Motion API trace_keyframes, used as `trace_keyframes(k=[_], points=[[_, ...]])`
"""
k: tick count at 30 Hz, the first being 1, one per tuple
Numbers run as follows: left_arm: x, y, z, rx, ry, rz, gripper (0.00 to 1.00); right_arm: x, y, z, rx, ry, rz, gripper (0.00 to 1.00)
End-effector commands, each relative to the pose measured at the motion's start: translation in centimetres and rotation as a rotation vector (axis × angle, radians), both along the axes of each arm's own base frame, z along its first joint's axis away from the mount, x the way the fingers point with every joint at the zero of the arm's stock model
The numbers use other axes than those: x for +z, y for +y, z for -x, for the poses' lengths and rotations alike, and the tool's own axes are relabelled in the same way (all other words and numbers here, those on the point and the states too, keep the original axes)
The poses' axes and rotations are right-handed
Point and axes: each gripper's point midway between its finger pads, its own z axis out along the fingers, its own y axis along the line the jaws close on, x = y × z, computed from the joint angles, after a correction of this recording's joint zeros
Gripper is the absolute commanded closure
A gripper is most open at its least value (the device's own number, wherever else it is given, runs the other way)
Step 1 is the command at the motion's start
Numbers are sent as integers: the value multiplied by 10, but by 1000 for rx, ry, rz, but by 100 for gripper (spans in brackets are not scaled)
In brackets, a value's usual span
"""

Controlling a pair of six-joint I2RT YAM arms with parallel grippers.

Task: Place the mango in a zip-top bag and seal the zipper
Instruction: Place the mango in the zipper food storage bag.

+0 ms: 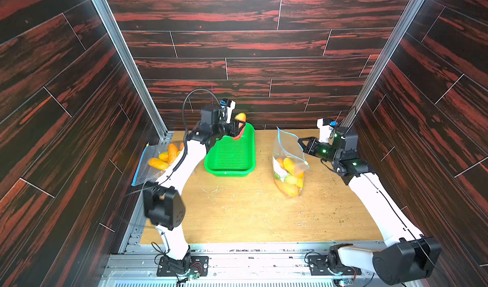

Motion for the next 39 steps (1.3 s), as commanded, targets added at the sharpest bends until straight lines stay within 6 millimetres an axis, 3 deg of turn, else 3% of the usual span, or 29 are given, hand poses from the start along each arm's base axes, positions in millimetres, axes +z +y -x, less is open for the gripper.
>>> trace_keyframes(k=[1,5,10,15,19,27,32,39], points=[[99,-6,35,-89,-303,384,86,21,21,3,92,-33,-41,100],[130,-24,65,-180,-415,528,87,25,27,3,78,-46,-2,100],[140,-52,102,-270,-572,633,87,24,25,2,65,-40,-4,100],[111,-96,114,-373,-614,618,87,24,27,1,73,-33,-18,100],[76,-130,116,-410,-605,522,87,26,27,2,70,-35,-21,100],[17,-165,106,-419,-544,387,84,27,26,0,59,-33,-25,100],[-13,-172,90,-383,-474,304,73,27,27,-1,59,-30,-28,100],[-26,-172,79,-338,-423,255,24,22,29,-5,67,-17,-31,100]])
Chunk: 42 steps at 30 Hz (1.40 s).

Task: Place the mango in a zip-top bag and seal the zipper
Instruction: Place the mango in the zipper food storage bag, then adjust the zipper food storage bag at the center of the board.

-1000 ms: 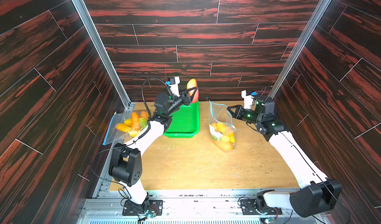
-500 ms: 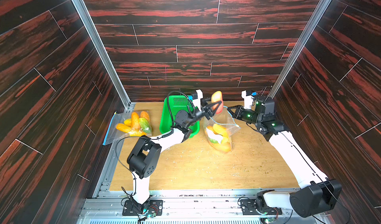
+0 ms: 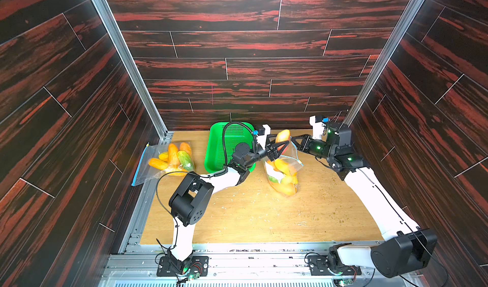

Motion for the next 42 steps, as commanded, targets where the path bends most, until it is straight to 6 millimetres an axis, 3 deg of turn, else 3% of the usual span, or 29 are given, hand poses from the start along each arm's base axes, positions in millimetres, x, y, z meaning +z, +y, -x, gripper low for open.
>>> trace_keyframes(k=[1,5,11,16,21,24,28,33,38,42], points=[[2,4,-4,39,-15,-21,19,18,2,-4,6,-45,-20,100],[8,9,-4,61,-9,-38,2,16,2,-4,6,-43,-19,100],[37,27,2,82,-4,-36,0,13,-2,-5,-6,-43,0,100],[56,61,2,160,73,-83,0,19,-3,-1,4,-63,13,100],[31,113,-22,365,380,-141,0,29,12,11,135,-131,24,100],[22,122,-23,304,457,-126,0,28,22,17,217,-154,20,100],[19,119,-7,178,301,-169,0,27,24,17,243,-163,35,100],[-13,134,7,166,80,-442,0,33,20,19,264,-164,36,100],[-65,134,-2,115,-60,-733,2,17,22,21,318,-121,79,100],[-71,124,-12,70,-104,-695,2,5,23,22,340,-94,79,100]])
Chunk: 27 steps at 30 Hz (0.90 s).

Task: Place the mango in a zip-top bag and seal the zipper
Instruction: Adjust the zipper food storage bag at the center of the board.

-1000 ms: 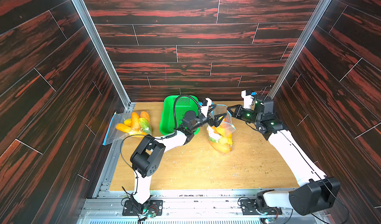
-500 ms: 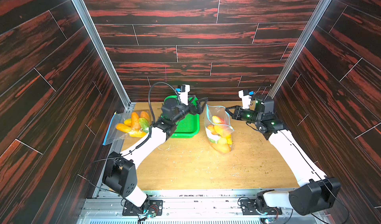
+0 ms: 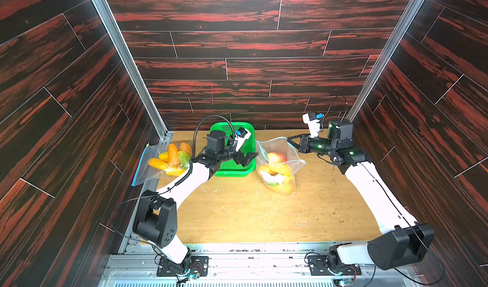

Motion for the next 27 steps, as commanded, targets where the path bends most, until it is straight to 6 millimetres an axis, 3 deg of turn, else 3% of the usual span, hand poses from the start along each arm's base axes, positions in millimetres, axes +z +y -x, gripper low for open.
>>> trace_keyframes(k=[1,7,8,11,15,19,24,27], points=[[-4,-13,1,-136,-81,-24,2,-4,4,5,60,-2,10,100],[-1,-38,-1,-308,-77,44,7,-13,-3,-4,21,16,52,100],[1,-40,-1,-314,-76,53,14,-16,-5,-6,9,22,62,100],[5,-48,4,-363,-57,75,49,-23,-12,-14,-42,42,91,100],[14,-53,9,-385,-59,118,74,-23,-22,-22,-97,50,96,100],[22,-55,12,-395,-45,161,92,-18,-26,-26,-130,40,82,100],[28,-57,16,-419,-16,194,100,-9,-28,-27,-147,30,62,100],[32,-57,13,-405,-6,218,100,-5,-31,-27,-173,29,57,97]])
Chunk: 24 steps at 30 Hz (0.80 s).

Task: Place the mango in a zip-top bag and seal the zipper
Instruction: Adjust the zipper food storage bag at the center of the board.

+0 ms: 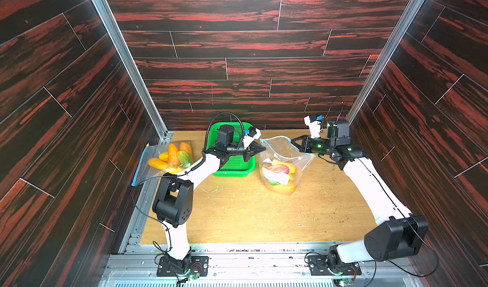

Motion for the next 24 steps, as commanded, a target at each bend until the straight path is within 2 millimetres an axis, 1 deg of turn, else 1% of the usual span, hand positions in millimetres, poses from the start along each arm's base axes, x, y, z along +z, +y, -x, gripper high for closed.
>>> trace_keyframes(k=[1,4,7,9,10,13,14,17,18,19,22,24], points=[[25,-3,2,-19,-19,65,100,25,-5,1,-34,-48,-24,93],[27,-2,-6,18,11,84,100,33,-7,10,-35,-71,-29,75],[24,-1,-14,68,28,105,100,40,-17,20,-56,-111,-28,56],[22,1,-21,108,39,122,100,38,-25,26,-56,-122,-46,46],[21,1,-22,117,44,129,100,36,-28,29,-50,-126,-58,43],[17,3,-29,145,62,151,100,21,-36,40,-10,-119,-114,38],[16,5,-30,153,69,161,100,15,-39,43,1,-125,-128,37],[18,10,-32,165,73,201,100,1,-52,52,4,-151,-159,32],[20,12,-33,170,74,216,100,-2,-56,54,4,-159,-173,32],[22,13,-33,169,75,226,100,-6,-61,54,-2,-164,-185,32],[25,15,-36,175,85,244,100,-21,-77,53,-40,-179,-206,28],[27,17,-36,174,87,253,100,-30,-82,54,-45,-197,-213,26]])
